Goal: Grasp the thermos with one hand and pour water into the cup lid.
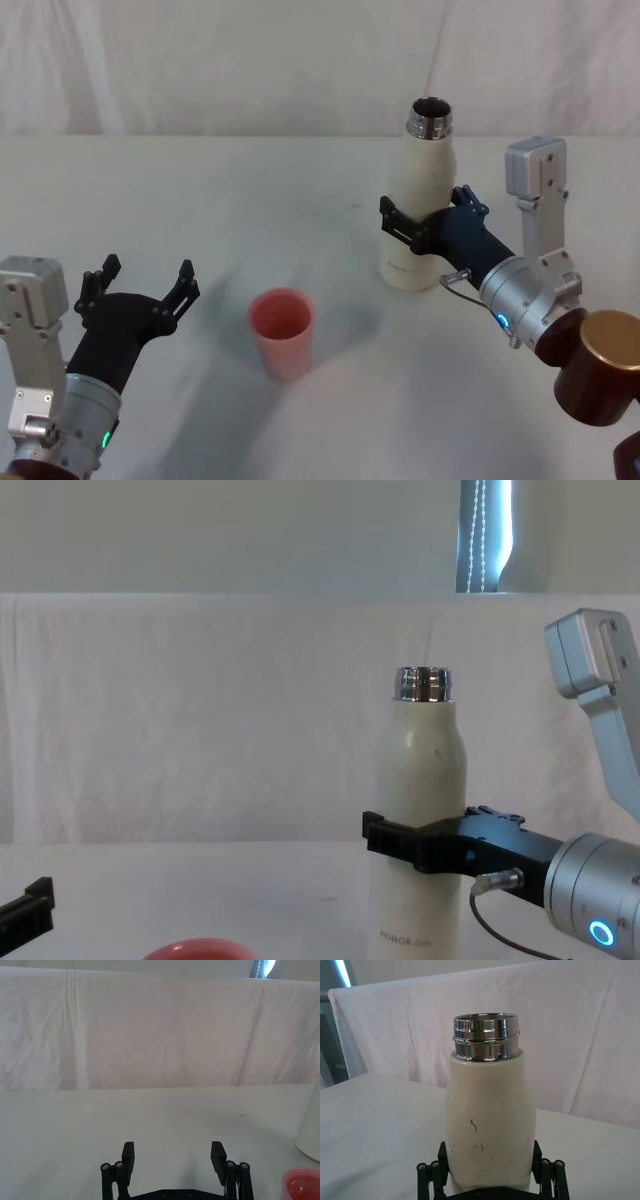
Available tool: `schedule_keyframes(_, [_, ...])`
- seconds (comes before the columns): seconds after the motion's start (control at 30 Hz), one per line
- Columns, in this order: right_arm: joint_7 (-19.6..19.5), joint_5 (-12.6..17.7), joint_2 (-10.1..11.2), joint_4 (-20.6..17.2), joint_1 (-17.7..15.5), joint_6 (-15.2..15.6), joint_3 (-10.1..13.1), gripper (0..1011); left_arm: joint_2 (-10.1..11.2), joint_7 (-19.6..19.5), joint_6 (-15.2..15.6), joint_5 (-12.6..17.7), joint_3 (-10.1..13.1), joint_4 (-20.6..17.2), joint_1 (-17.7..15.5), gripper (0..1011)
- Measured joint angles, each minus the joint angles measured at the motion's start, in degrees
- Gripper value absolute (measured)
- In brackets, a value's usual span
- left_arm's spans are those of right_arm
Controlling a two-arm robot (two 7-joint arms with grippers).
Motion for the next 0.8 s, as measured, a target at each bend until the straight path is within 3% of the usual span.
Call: schedule_keyframes(0.8, [0.1, -0.1, 0.1, 0.9, -0.1, -0.6, -0.4, 957, 0.0, 0.0, 0.0, 0.0, 0.0, 0.0, 0.0, 1001])
